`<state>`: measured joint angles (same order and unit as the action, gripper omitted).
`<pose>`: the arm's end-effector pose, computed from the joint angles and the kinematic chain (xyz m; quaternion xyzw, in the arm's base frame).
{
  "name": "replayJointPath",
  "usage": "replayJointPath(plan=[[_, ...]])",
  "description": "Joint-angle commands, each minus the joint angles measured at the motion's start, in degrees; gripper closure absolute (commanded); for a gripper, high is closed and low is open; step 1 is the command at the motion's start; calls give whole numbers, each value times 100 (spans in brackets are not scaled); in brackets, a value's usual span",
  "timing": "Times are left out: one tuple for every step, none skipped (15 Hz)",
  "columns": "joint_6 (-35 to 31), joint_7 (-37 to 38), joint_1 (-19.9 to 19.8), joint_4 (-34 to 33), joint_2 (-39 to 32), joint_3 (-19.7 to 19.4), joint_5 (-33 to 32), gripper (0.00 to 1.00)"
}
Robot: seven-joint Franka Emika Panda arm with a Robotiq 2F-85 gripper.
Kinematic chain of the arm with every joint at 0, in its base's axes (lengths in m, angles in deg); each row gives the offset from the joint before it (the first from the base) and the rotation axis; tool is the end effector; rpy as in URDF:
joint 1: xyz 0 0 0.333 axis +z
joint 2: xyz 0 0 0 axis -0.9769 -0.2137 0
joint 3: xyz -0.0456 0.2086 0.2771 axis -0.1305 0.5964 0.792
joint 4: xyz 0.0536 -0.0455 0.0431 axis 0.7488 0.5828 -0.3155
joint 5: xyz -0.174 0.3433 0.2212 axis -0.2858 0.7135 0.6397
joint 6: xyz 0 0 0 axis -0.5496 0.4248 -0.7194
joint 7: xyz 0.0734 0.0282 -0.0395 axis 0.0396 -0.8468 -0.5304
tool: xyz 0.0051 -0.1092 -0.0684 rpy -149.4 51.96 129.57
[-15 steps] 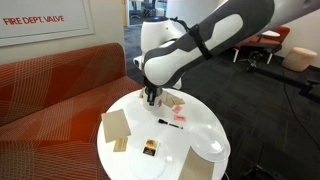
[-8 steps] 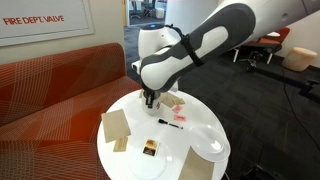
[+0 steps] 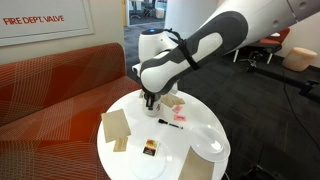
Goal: Move the mug forward, put the marker in the mug then take it out and put it back on the table
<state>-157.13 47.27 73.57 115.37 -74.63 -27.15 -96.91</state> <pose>0.7208 -0.0074 0.1673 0.9404 0.3374 0.0044 0.0423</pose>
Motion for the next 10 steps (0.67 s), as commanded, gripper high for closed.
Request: replayJointPath(plan=[[228,-119,-54,-176,7,12,-69,98],[230,-121,-60,-178,-1,13,-66,98],[233,-119,-65,-179,-8,11,-66,98],[240,-115,-67,-181,-15,6,-70,98],[244,-109,-70,-181,-20,1,-73,98],[252,-100,-68,-180,-24,-8,-82,98],[255,-96,-71,-179,-27,-12,-87,98],[255,-86,-70,-177,-30,-20,-93,95],[253,-79,-69,-173,-33,-28,-101,85],[257,-79,-72,-173,-35,-29,-98,84]])
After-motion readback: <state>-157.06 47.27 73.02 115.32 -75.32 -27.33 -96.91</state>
